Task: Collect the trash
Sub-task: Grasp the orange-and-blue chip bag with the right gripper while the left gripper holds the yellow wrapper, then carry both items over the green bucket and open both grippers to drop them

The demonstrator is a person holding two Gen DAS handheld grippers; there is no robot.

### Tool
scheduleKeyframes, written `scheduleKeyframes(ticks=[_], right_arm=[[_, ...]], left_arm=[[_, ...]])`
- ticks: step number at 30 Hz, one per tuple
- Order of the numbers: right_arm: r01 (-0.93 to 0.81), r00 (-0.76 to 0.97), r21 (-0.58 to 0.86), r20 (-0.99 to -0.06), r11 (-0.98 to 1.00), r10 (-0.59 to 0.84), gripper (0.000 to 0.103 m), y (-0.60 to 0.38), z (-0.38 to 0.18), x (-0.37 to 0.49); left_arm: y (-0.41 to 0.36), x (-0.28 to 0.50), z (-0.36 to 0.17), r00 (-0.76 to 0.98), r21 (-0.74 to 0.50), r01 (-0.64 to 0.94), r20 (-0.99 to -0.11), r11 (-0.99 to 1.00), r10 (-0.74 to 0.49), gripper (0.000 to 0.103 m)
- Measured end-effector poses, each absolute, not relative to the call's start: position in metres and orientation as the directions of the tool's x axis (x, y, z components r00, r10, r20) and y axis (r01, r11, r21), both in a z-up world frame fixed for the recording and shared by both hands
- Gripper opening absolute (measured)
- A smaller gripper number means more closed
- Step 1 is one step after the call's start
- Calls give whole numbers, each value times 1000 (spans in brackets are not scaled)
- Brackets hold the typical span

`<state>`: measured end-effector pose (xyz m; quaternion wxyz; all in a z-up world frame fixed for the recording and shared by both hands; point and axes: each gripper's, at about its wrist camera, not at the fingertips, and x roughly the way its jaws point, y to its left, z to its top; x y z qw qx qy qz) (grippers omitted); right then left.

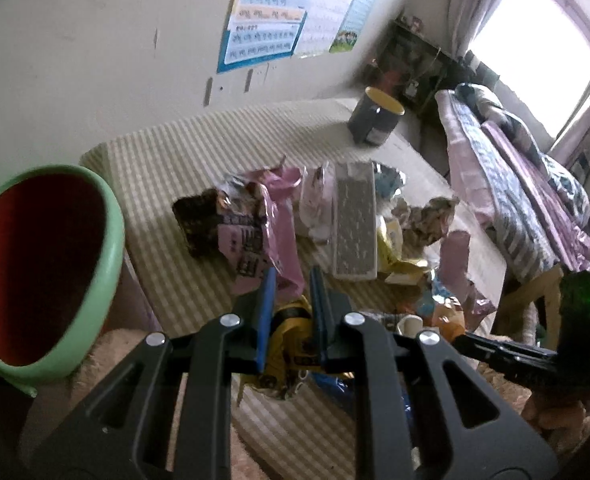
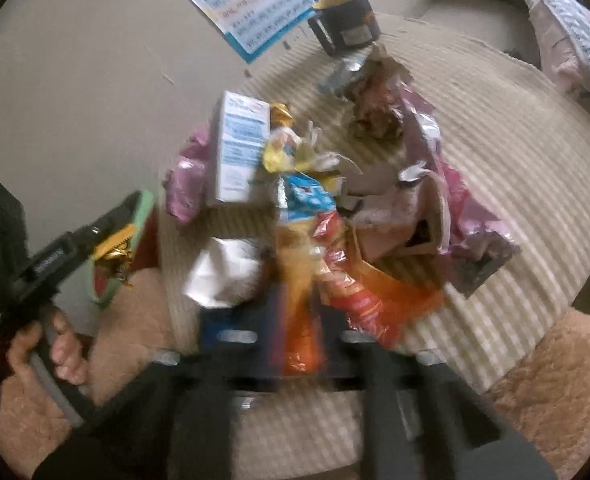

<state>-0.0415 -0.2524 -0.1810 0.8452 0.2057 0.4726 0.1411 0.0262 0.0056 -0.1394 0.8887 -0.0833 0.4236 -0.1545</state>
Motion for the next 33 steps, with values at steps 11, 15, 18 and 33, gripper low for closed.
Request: scheduleKeyframes(ticks=[11,15,18,33], right_arm=[[-23,513,477,-749,879,420,53,-254,-185,-40],[-16,501,487,-752,873,428,61,-255,-192,-37],[-18,506,493,-746,870,433,61,-257,-192,-37],[-17,483,400,-799,916,358,75,-246,-199,-24]], left_arm=[[34,25,-143,570,-150,183,-789,972,-229,41],[31,26,-160,521,-146,184,-824,972,-223,47],[15,28,-171,479,-139,228,-846,964,-235,52],[17,44,-214,343,-238,124,-901,963,-266,18]])
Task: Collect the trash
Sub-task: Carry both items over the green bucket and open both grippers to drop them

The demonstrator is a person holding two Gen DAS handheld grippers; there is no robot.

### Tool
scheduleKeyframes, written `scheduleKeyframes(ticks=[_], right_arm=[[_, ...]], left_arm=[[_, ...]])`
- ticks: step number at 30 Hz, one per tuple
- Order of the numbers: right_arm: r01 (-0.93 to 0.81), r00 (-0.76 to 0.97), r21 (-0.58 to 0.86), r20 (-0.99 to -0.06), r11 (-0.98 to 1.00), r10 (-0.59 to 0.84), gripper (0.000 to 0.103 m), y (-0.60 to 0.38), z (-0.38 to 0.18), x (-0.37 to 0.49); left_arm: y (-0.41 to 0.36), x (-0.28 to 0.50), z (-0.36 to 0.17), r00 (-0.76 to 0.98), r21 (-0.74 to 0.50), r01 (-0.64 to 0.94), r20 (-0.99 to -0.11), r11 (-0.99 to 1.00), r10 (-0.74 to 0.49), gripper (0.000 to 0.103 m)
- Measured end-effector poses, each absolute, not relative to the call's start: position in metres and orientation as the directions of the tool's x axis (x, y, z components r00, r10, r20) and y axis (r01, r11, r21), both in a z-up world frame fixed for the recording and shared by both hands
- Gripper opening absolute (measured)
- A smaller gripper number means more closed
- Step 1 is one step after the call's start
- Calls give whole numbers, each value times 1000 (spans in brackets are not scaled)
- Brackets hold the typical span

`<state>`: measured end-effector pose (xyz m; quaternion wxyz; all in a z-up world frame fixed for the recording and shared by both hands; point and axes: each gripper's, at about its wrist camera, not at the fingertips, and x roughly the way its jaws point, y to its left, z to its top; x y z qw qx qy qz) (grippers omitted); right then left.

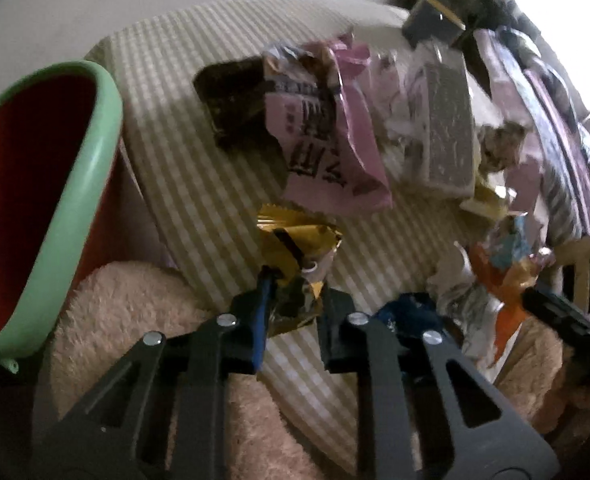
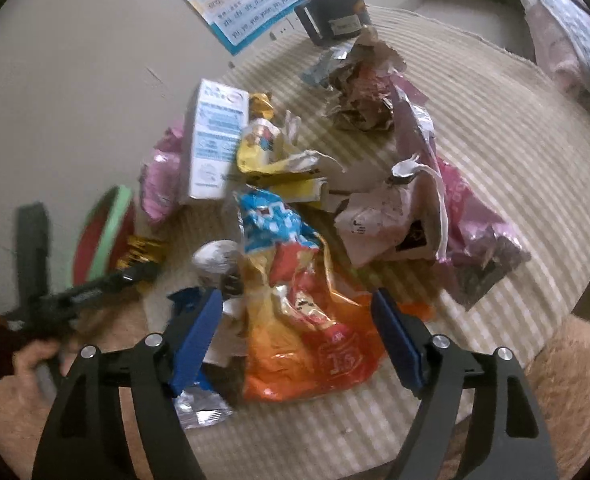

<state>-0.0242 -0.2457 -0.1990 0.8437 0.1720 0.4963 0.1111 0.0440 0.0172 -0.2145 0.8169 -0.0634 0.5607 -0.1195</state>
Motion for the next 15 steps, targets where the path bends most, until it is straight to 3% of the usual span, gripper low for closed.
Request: scheduleKeyframes(ticks=[3,6,7,9,15], right_arm=[[-22,474,342,-824,939,311,75,-238,-200,-23],[-50,486,329,-817,943,311,55,-233,-195,-26],[-69,505,333,-801,940,321,34,-231,-188,-30],[-85,524,342,-784,936,334,27,-230,-177,-33],[-131,595,391,-704,911,388,25,-224,-132,-44]], left_arm=[[20,41,-209,373,-243,122,-887,962,-271,15],[21,37,-201,405,-247,129,-871,961,-278,13],[21,35,-197,420,-248,133,-863,960,-281,12],[21,31,-189,448,-250,142,-846,958,-288,12],[34,25,-157,532,-284,153,-784,947,-321,12]])
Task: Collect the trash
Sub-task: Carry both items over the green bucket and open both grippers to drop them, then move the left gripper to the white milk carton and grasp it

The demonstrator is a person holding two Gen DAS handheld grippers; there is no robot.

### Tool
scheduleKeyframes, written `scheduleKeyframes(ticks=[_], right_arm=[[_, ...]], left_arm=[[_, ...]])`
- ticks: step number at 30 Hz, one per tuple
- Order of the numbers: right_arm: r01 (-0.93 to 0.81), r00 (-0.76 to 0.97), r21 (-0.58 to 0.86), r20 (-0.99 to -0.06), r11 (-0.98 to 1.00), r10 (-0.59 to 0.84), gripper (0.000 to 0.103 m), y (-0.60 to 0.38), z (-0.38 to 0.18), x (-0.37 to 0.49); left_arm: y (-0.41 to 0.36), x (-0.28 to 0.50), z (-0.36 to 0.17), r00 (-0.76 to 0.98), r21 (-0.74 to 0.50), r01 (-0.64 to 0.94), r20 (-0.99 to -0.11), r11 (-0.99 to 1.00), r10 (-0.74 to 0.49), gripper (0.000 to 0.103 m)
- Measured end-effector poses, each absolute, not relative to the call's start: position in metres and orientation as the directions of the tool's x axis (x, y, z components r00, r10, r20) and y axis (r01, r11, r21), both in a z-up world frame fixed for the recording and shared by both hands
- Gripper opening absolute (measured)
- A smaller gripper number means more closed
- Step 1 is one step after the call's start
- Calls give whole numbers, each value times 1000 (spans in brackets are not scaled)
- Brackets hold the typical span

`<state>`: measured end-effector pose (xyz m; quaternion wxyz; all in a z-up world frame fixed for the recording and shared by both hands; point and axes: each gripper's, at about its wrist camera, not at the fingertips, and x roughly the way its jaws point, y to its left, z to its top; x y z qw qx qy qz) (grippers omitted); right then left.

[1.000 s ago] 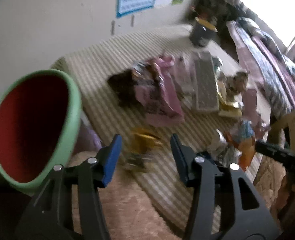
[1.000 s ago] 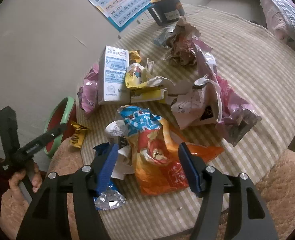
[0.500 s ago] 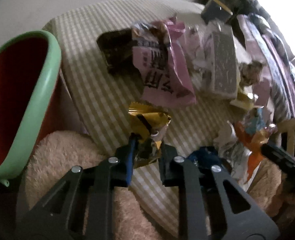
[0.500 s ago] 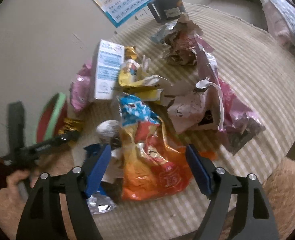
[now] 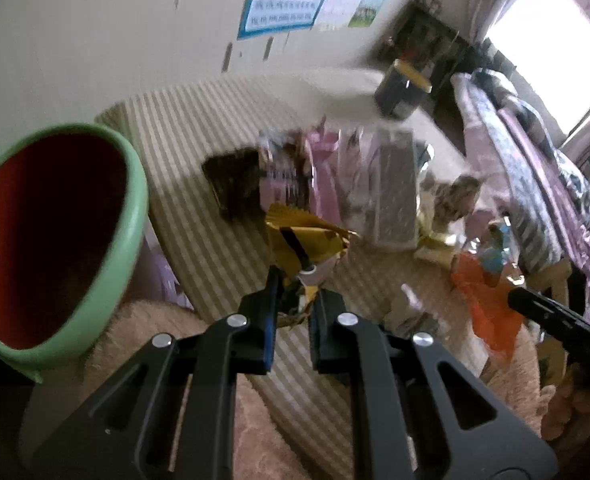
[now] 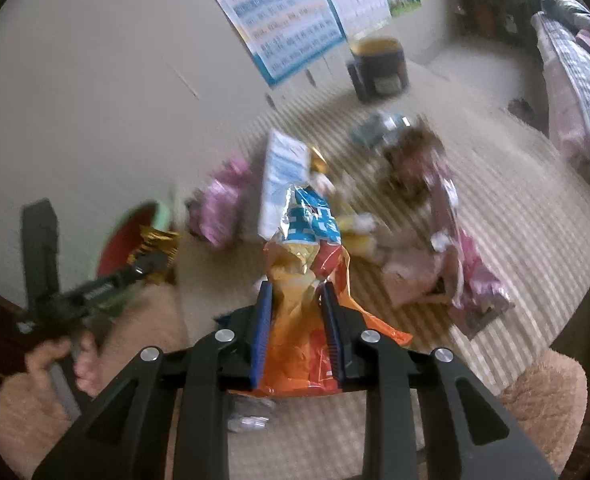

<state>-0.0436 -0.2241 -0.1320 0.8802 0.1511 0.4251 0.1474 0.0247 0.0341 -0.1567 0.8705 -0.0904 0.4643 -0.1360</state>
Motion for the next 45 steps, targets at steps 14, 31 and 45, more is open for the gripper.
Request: scheduleKeyframes(ticks=[14,31,45], right_arm=[[-477,441,409,-654,778,614,25,-47,-94,17],[-497,328,516,-633,698,701,58,59,-118,82],[-453,474,393,-654,800,590,58,-38,-114,29]], left_arm=[[173,23,-143,665,-188,-171,-746,967,-28,12],[228,22,-184,601,-215,-320,-799,923,22,38],[196,21,-171,619,-195,-247,-785,949,0,39]])
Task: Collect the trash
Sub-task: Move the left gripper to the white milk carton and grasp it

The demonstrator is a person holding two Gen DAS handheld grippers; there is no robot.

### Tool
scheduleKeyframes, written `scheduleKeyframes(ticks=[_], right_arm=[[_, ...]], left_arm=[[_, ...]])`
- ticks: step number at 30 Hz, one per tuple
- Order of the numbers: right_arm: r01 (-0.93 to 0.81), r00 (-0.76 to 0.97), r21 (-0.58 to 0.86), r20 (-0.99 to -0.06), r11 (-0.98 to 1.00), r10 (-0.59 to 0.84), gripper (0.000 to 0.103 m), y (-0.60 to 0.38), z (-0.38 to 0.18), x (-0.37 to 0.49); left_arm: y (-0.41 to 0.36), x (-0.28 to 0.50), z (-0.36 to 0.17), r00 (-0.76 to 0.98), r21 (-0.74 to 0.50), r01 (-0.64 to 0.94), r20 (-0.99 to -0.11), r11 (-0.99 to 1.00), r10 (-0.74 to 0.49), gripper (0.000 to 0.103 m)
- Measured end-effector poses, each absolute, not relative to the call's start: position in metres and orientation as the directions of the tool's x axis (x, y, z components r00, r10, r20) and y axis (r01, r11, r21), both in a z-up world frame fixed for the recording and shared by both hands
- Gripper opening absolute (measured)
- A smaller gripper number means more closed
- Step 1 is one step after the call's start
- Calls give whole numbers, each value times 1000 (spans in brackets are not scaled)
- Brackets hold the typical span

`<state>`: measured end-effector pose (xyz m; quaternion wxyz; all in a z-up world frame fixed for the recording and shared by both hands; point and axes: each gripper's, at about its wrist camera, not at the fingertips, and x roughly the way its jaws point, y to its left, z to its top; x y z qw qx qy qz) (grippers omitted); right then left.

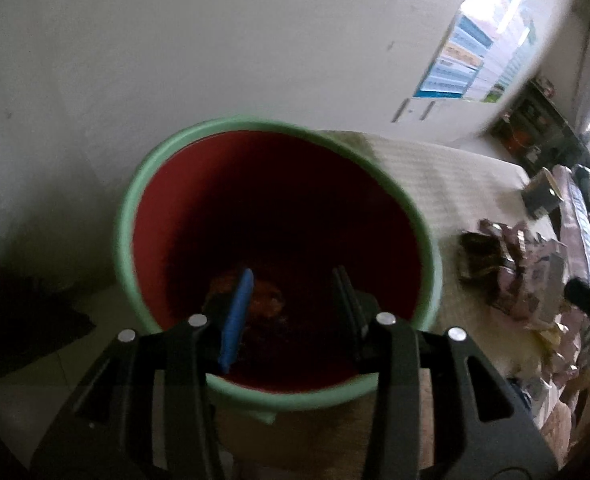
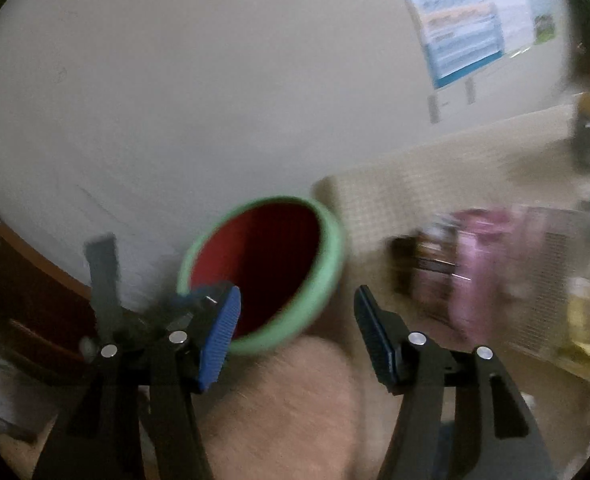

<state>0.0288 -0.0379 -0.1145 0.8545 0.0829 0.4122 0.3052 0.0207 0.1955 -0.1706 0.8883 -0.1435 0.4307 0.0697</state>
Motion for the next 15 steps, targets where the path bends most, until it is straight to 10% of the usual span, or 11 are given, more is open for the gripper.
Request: scheduleKeyframes(ticks=[15], right_arm=[[-84,656,388,-672,918,344,57,-208,-157,-7]], left_arm=[[21,62,-146,567,-266,147,-767,953,-302,36]])
